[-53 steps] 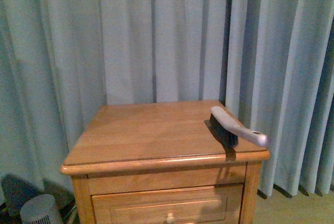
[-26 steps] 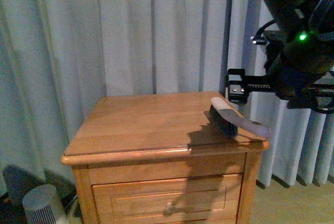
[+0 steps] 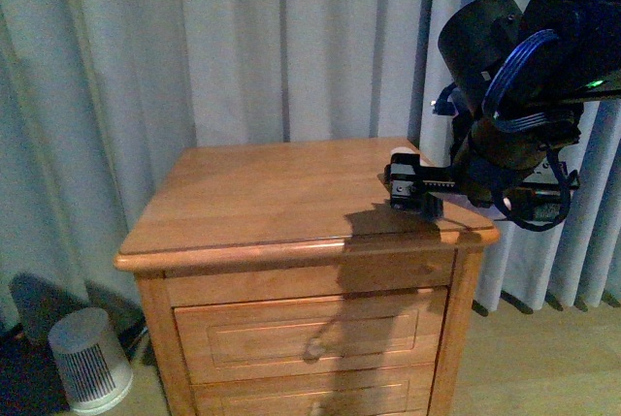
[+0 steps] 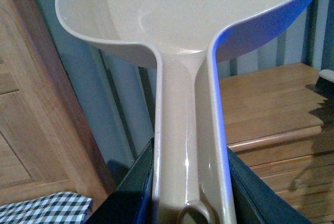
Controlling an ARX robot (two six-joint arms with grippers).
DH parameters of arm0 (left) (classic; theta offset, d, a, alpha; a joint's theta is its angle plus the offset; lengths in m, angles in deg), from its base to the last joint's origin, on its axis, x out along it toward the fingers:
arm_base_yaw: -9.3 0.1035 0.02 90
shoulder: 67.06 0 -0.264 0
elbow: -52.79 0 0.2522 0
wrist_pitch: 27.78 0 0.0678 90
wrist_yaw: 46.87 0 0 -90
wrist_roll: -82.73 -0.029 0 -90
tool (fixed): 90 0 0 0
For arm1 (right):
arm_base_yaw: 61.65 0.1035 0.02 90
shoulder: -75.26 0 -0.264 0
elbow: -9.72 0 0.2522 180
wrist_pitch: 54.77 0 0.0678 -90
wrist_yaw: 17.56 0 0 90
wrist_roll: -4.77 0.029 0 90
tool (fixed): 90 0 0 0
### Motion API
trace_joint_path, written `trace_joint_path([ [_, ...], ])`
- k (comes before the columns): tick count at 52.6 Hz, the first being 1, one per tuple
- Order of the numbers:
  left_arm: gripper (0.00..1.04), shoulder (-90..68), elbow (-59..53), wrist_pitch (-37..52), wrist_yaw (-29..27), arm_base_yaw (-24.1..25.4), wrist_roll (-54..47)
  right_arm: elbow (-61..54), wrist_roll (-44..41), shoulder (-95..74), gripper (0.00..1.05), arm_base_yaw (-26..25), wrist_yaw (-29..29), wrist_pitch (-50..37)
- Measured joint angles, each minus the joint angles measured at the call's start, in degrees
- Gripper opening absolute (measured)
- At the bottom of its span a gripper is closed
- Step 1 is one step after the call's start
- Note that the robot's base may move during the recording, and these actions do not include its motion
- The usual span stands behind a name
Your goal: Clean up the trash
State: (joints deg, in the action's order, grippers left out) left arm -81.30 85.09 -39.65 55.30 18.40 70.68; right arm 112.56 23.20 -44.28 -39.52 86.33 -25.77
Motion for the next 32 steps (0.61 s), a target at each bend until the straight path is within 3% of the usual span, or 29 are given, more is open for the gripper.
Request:
trace_joint_path([
  [21, 0.28, 0.0, 0.0, 0.0, 0.0, 0.0, 0.0, 3.5, -0.02, -1.99, 0.97, -0.72, -0.42, 0.52],
  [32, 0.28, 0.0, 0.0, 0.0, 0.0, 0.0, -0.02, 4.13, -0.07, -2.49, 0.71, -0.85, -1.38, 0.74],
])
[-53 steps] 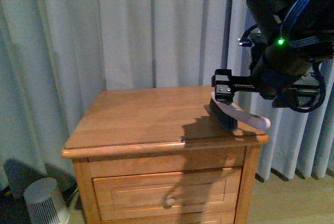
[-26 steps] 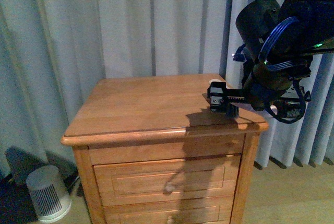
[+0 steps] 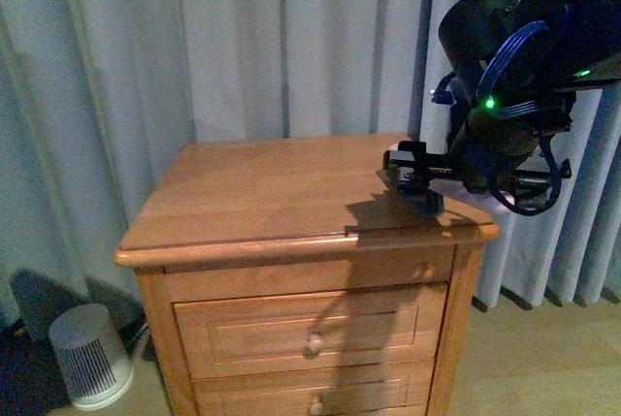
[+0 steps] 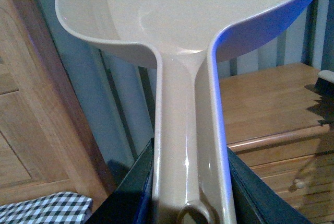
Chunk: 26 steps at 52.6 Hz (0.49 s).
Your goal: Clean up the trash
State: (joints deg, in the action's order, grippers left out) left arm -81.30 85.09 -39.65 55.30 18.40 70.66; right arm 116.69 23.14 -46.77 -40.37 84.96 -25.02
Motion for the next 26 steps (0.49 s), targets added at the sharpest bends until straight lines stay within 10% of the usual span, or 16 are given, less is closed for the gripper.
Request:
trace_joint_path([
  [14, 0.28, 0.0, 0.0, 0.0, 0.0, 0.0, 0.02, 0.07, -0.15, -0.17, 0.24, -0.2, -0.39, 0.15],
  [26, 0.28, 0.0, 0.0, 0.0, -0.02, 0.0, 0.02, -0.04, -0.2, -0.11, 0.21, -0.44, -0.61, -0.02],
])
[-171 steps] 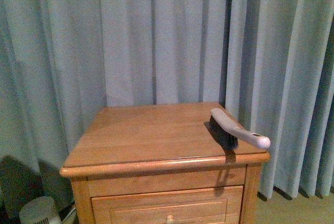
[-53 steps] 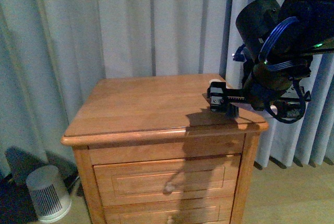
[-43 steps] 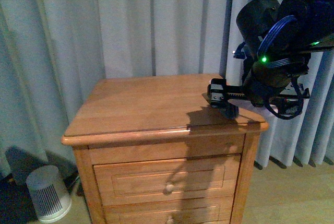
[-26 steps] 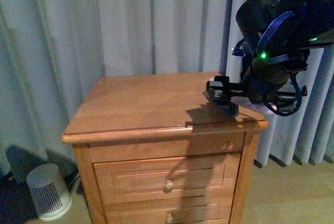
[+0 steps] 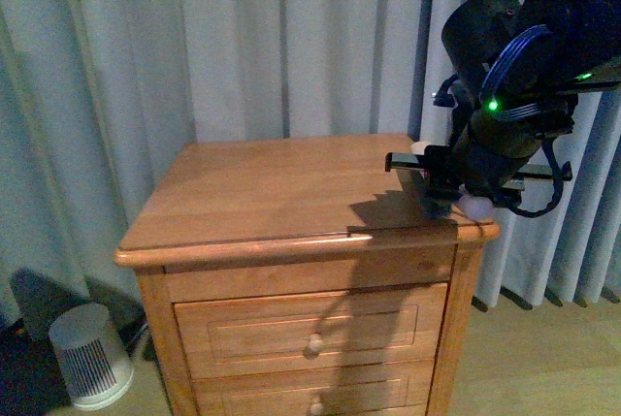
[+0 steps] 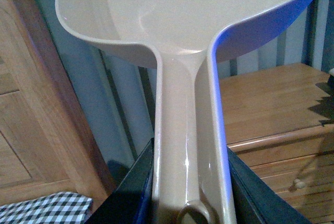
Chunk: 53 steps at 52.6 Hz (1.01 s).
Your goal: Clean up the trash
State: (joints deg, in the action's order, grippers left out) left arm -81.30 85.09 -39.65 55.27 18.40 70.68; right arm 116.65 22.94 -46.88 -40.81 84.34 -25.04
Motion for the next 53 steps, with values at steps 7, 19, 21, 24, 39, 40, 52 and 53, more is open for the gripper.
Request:
trace_joint_path([
  [7, 0.28, 0.0, 0.0, 0.0, 0.02, 0.0, 0.0, -1.88, -0.61, 1.51, 0.21, -0.11, 1.09, -1.97],
  [19, 0.28, 0.0, 0.0, 0.0, 0.02, 0.0, -0.02, -15.08, -7.82, 16.13, 0.21, 1.05, 7.52, -18.78],
  [21, 0.28, 0.0, 0.0, 0.0, 0.02, 0.0, 0.0, -18.88, -9.88, 20.57, 0.21, 1.6, 8.31, -22.56],
  [24, 0.28, 0.0, 0.0, 0.0, 0.02, 0.0, 0.0, -22.08, -11.1, 24.15, 0.21, 2.01, 8.83, -25.27],
  [39, 0.28, 0.0, 0.0, 0.0, 0.02, 0.0, 0.0, -45.38, -15.72, 49.68, 0.21, 4.37, 14.12, -33.53],
  [40, 0.28, 0.0, 0.0, 0.0, 0.02, 0.0, 0.0, -47.01, -16.17, 51.87, 0.21, 4.61, 14.97, -33.55],
  [52, 0.28, 0.0, 0.0, 0.0, 0.02, 0.0, -0.02, -59.47, -19.39, 73.31, 0.21, 8.92, 19.89, -30.49],
  [53, 0.28, 0.0, 0.0, 0.0, 0.0, 0.0, 0.0, -60.22, -19.34, 75.19, 0.21, 9.25, 20.35, -29.46],
])
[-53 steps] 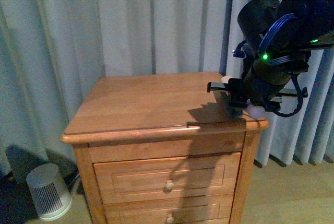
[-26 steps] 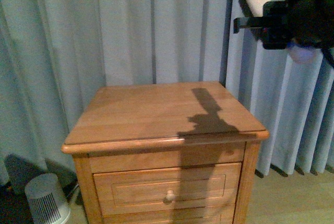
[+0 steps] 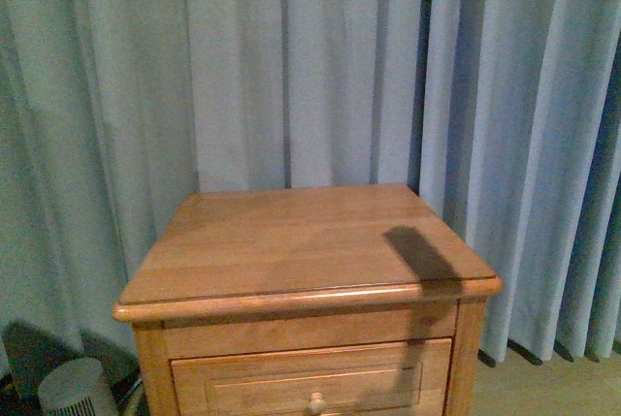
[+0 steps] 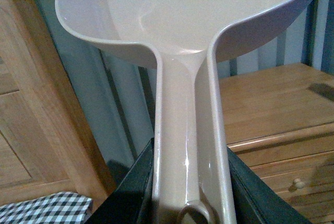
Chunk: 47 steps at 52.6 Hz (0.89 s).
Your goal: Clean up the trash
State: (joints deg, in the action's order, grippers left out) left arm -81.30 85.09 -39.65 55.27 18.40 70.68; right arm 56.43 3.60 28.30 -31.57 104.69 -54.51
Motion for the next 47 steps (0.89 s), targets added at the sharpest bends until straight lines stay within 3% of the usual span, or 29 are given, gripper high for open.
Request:
trace_joint_path([
  [13, 0.28, 0.0, 0.0, 0.0, 0.02, 0.0, 0.0, -5.57, -0.07, 13.66, 0.21, 2.43, 6.38, 5.38],
  [47, 0.28, 0.0, -0.02, 0.0, 0.79, -0.13, -0.04, -7.61, 2.69, 16.33, 0.21, 1.97, 7.17, 7.21],
])
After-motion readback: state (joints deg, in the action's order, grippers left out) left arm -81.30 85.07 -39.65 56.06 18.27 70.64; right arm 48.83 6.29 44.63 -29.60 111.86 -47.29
